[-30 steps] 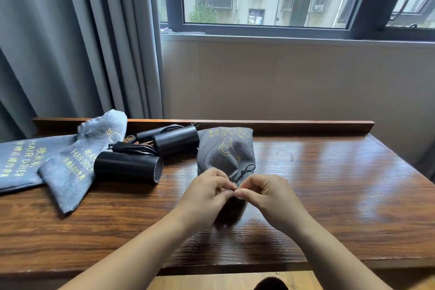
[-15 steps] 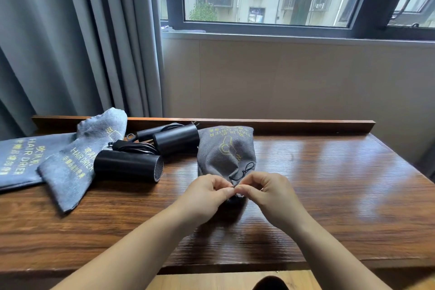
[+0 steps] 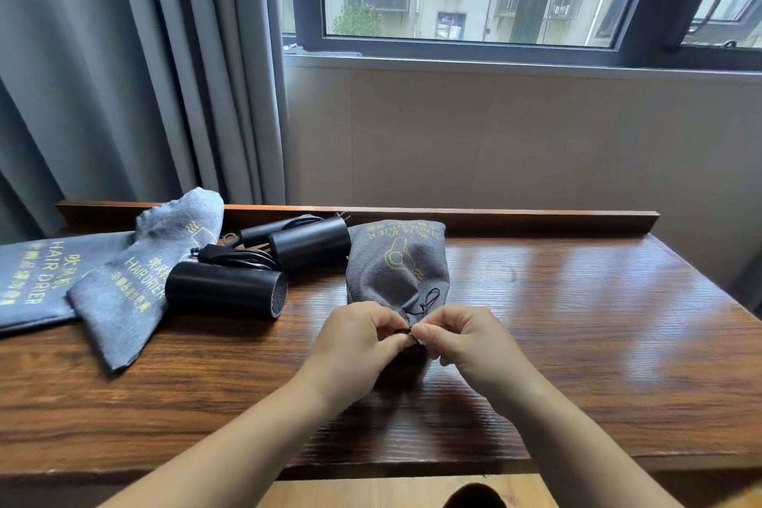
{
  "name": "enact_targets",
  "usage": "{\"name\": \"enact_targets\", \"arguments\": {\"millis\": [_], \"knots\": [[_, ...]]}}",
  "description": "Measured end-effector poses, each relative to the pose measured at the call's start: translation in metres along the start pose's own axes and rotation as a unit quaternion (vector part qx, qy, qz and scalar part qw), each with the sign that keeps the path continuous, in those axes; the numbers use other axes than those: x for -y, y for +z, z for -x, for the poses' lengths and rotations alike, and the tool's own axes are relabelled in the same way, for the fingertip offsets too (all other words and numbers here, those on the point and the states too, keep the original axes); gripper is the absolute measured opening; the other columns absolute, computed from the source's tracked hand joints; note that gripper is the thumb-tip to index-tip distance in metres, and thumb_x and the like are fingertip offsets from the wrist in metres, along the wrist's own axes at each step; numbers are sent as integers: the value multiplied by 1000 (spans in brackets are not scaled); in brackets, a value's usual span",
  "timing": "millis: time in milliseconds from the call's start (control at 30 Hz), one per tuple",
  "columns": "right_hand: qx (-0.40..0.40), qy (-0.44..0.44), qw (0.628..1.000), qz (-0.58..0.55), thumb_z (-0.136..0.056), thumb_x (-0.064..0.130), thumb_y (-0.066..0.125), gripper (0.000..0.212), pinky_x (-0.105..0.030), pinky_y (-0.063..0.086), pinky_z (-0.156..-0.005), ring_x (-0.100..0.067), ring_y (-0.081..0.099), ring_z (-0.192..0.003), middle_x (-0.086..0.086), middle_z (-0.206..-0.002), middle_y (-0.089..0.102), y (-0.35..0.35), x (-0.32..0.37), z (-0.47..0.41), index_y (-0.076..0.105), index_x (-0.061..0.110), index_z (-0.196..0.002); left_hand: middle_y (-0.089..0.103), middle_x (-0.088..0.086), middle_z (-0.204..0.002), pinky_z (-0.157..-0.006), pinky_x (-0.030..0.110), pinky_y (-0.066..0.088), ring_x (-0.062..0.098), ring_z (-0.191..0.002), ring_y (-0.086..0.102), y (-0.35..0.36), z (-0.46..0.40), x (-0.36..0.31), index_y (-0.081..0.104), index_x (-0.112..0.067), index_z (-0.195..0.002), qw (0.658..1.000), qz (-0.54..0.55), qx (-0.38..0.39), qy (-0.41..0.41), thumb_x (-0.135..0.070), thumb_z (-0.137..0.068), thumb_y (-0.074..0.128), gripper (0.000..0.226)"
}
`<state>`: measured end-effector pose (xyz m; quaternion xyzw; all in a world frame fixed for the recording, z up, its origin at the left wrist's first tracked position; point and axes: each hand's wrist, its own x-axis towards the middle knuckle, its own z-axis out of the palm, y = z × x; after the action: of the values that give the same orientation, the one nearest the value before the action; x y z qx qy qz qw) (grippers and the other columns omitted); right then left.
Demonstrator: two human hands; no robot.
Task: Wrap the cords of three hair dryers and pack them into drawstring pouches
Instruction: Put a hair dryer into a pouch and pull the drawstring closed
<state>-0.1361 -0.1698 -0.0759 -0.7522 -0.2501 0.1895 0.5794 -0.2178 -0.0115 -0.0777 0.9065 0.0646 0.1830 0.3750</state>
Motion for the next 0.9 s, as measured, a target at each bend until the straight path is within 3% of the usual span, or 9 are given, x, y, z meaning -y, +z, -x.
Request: {"name": "enact_targets", "arguments": {"millis": [167, 300, 433, 767, 833, 900], "knots": [[0, -2, 1000, -18, -87, 12, 73, 14, -20, 41, -54, -11, 49, -58, 0, -57, 58, -1, -2, 0, 71, 9, -73, 71, -5, -87, -76, 34, 52, 15, -84, 65, 0, 4, 7, 75, -23, -102, 983, -117, -24, 143, -30, -94, 53, 24], [2, 3, 999, -43, -87, 8, 72, 13, -19, 41, -54, -9, 52, -56, -1, -57, 60, -3, -1, -1, 71, 7, -74, 68, -4, -85, -72, 34, 52, 17, -79, 65, -3, 8, 9, 72, -18, -100, 968, -159, -50, 187, -29, -96, 46, 29], [-5, 14, 998, -58, -87, 9, 72, 14, -20, 41, -56, -10, 52, -57, -2, -59, 61, -8, -4, -1, 70, 8, -73, 68, -5, -81, -70, 32, 50, 17, -76, 65, -14, 8, 15, 71, -20, -90, 976, -148, -65, 146, -36, -94, 45, 30], [7, -4, 1000, 0, -89, 14, 72, 13, -24, 42, -57, -13, 50, -60, -1, -62, 60, -13, -16, 3, 69, 11, -76, 62, -8, -76, -71, 35, 48, 15, -76, 60, -26, 18, 32, 63, -21, -81, 975, -188, 22, 120, -39, -92, 42, 30], [11, -5, 1000, -15, -89, 13, 72, 12, -26, 44, -58, -15, 53, -63, -2, -65, 61, -9, -19, 5, 68, 10, -78, 68, -11, -79, -73, 31, 50, 8, -76, 63, -23, 18, 32, 72, -24, -88, 986, -137, 10, 89, -37, -93, 48, 27], [15, -1, 999, -42, -90, 11, 71, 12, -25, 45, -56, -14, 56, -65, -3, -66, 62, -7, -20, 6, 68, 9, -79, 74, -14, -79, -72, 24, 53, 2, -74, 66, -20, 16, 29, 78, -26, -95, 1000, -14, -9, 18, -27, -94, 62, 15]]}}
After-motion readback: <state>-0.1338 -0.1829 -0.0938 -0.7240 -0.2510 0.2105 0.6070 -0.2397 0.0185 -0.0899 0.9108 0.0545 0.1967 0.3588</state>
